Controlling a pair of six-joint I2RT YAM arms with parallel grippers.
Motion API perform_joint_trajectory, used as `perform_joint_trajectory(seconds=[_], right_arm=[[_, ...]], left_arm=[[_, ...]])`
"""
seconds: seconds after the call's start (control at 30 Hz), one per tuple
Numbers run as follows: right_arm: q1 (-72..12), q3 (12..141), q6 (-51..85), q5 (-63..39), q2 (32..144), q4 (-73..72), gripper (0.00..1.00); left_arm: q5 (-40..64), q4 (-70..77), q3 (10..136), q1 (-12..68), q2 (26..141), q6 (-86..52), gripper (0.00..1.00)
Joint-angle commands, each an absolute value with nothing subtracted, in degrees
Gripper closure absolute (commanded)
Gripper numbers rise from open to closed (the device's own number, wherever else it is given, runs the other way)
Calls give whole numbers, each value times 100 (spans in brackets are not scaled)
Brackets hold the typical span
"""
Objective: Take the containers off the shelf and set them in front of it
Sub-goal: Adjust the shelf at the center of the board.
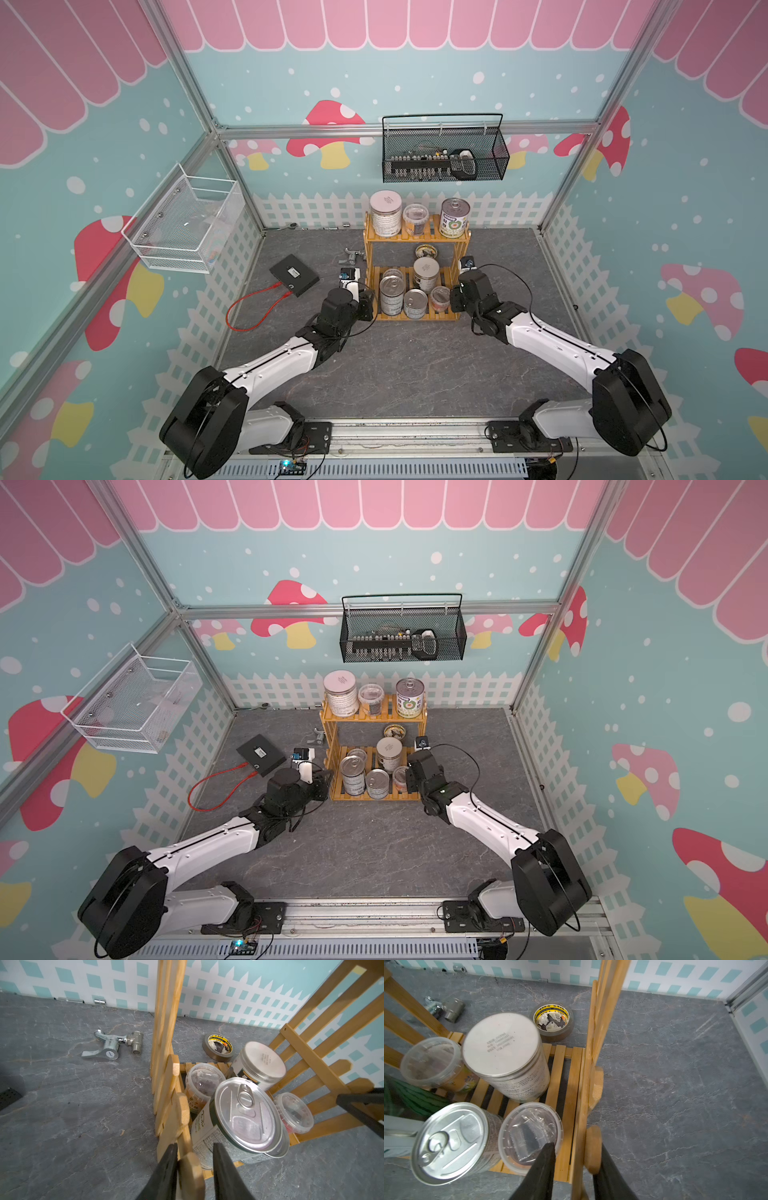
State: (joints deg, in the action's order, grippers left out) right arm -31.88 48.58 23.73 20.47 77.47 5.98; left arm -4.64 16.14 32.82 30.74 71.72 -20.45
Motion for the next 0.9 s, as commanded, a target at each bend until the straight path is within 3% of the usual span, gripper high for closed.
perform_joint_trajectory(seconds=[0.0, 0.3, 0.4, 0.53, 0.6, 0.87], right_arm=[[-3212, 5083, 2298, 1933, 7566, 447, 56], [-3216, 5157, 2071, 1842, 7039, 849, 38], [-3214, 5157, 1712, 1439, 6714, 988, 25], [-3213, 5177, 1247, 853, 6207, 1099, 2], [-3204, 5264, 1004, 590, 6031, 1175, 1], [-3057, 5736, 351, -313, 5566, 1267, 1]], left_arm=[[-174, 1701, 3463, 3060, 6987, -1978, 60], [-160, 1143, 3602, 2979, 6382, -1769, 43], [-52, 804, 3714, 2979, 5950, -1583, 36], [235, 569, 3879, 2970, 5379, -1228, 8], [361, 432, 4115, 2957, 5291, -1047, 1], [1182, -100, 5725, 2616, 6108, -47, 1]])
